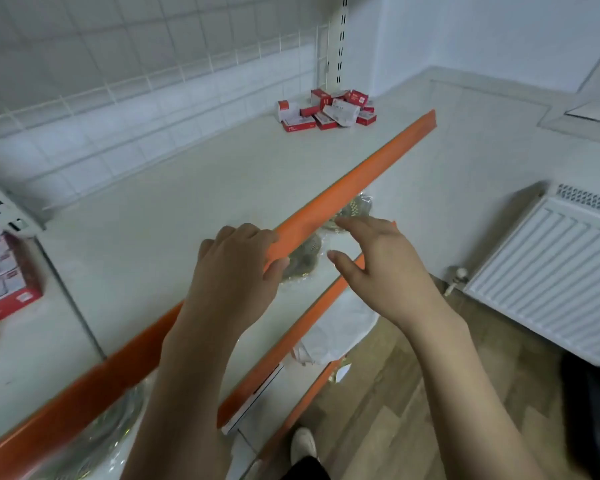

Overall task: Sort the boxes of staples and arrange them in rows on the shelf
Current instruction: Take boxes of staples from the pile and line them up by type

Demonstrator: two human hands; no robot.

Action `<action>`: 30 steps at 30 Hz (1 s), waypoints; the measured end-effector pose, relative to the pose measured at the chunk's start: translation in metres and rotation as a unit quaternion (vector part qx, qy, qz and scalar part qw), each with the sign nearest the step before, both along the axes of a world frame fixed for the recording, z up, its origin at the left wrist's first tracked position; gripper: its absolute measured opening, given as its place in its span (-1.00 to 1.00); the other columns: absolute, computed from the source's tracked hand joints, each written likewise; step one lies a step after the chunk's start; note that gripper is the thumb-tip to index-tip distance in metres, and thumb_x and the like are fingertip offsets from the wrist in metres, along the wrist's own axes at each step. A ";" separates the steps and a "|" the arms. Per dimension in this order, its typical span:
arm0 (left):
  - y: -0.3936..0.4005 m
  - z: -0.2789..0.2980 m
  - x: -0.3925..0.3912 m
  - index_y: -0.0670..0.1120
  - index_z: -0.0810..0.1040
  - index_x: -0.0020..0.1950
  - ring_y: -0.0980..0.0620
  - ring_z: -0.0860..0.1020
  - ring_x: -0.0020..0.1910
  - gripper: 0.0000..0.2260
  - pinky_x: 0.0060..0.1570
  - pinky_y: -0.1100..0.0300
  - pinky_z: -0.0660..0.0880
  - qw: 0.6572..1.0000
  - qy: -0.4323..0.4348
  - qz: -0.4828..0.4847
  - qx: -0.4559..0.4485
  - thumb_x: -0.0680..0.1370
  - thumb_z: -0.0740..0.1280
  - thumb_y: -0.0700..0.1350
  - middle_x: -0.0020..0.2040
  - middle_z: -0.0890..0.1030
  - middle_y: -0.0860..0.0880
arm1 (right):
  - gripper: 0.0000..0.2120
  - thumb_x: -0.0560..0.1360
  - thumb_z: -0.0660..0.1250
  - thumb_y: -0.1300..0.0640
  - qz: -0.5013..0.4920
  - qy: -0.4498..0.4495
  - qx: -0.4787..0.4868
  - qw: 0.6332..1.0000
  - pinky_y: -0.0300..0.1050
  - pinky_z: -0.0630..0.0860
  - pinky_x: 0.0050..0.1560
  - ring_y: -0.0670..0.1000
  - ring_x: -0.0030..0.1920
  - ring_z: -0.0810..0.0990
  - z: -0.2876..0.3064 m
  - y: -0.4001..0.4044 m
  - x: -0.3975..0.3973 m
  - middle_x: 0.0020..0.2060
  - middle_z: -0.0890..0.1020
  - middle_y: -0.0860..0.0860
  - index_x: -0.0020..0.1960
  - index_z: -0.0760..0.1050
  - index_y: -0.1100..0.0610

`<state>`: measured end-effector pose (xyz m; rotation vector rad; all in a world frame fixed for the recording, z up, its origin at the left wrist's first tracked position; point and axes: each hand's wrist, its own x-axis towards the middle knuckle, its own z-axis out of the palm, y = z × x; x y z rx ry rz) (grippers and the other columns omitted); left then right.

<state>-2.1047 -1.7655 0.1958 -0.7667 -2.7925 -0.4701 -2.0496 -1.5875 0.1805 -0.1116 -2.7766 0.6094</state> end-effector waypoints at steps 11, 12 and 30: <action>0.048 0.016 -0.118 -0.01 0.44 0.33 -0.04 0.43 0.23 -0.64 0.19 0.09 0.27 1.000 -0.025 0.013 0.000 0.56 0.24 0.06 0.22 0.53 0.01 | -0.59 0.50 0.30 0.05 -0.008 -0.016 0.027 0.999 -0.01 0.35 0.29 0.12 0.26 0.43 0.014 0.055 -0.114 0.23 0.52 0.05 0.31 0.43 0.16; 0.054 0.016 -0.126 -0.01 0.44 0.33 -0.04 0.43 0.22 -0.64 0.20 0.09 0.28 1.000 -0.028 0.011 0.003 0.56 0.24 0.06 0.22 0.53 0.00 | -0.59 0.50 0.30 0.06 -0.009 -0.019 0.030 0.999 -0.02 0.35 0.28 0.13 0.25 0.43 0.014 0.061 -0.121 0.24 0.52 0.06 0.31 0.43 0.16; 0.172 0.000 -0.203 0.03 0.37 0.37 0.01 0.38 0.30 -0.62 0.32 0.02 0.28 0.991 -0.089 0.098 -0.037 0.58 0.17 0.10 0.33 0.44 0.05 | -0.56 0.53 0.26 0.02 0.079 -0.051 0.040 0.995 -0.01 0.32 0.30 0.11 0.29 0.40 -0.001 0.189 -0.231 0.30 0.46 0.06 0.36 0.37 0.14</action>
